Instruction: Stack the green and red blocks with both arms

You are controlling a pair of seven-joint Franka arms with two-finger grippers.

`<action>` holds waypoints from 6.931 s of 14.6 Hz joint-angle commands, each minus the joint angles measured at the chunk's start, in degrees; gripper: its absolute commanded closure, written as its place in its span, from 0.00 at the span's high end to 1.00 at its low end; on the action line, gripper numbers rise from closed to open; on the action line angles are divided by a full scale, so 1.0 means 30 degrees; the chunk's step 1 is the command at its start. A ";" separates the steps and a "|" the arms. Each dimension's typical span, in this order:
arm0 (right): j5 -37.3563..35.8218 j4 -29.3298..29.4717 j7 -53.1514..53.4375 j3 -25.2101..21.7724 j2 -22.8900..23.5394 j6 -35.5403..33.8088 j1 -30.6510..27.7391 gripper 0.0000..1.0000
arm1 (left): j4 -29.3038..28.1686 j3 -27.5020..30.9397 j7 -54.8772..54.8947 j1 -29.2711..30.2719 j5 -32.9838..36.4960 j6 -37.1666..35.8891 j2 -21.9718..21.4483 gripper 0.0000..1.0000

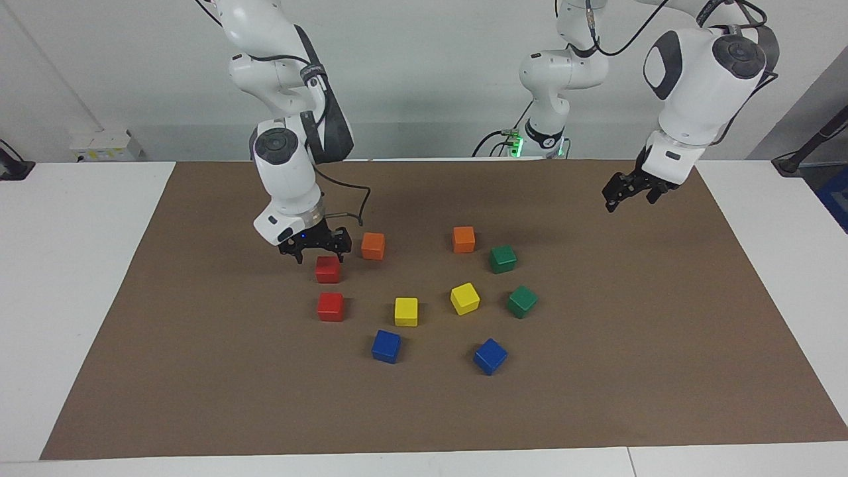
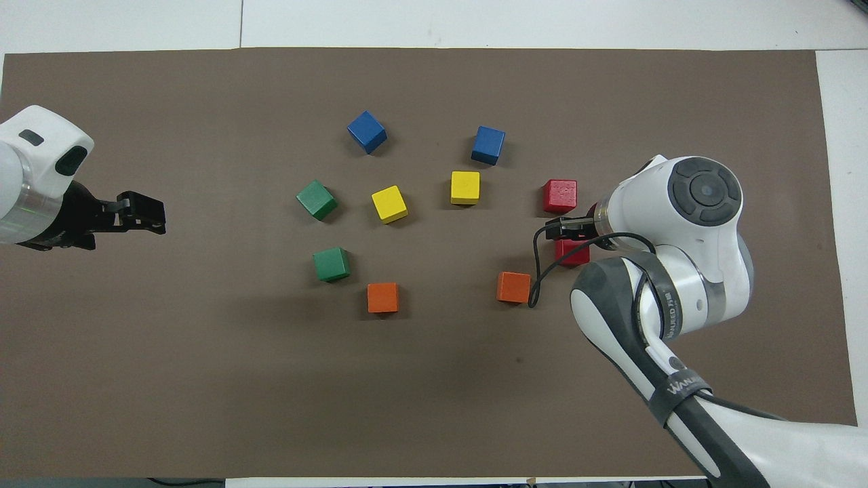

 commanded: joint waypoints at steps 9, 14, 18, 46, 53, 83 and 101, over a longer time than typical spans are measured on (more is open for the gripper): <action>0.0159 -0.1800 -0.0297 -0.0049 0.0436 0.2248 0.0047 1.00 | -0.3338 0.0041 -0.6198 -0.4326 -0.0698 0.4681 0.1201 1.00; 0.0159 -0.2154 -0.0532 -0.0049 0.0581 0.3069 -0.0012 1.00 | -0.4981 0.0012 -0.9422 -0.6381 -0.0845 0.8433 0.2577 1.00; 0.0159 -0.2154 -0.0415 -0.0049 0.0611 0.3041 -0.0012 0.61 | -0.5010 0.0012 -0.9955 -0.6997 -0.0845 0.9376 0.3839 1.00; 0.0159 0.2065 -0.8676 -0.0196 0.2367 0.0810 -0.5901 0.00 | -0.3344 0.0129 -0.1243 -0.1910 -0.0816 0.5773 0.4133 0.00; 0.0130 0.1889 -0.8706 -0.0196 0.3042 0.1722 -0.6134 0.00 | -0.1088 0.0159 0.4957 0.1293 0.0556 0.6474 0.6298 0.00; -0.0221 0.7448 -0.2855 0.0566 0.2397 -0.5890 -0.2479 1.00 | -0.1470 0.0129 0.4989 0.2230 0.0361 0.6481 0.6331 1.00; -0.0368 0.5789 0.0171 0.0566 0.4919 -0.1180 -0.0745 1.00 | 0.3165 0.0071 -1.4613 -0.4771 -0.0698 0.6766 0.9349 1.00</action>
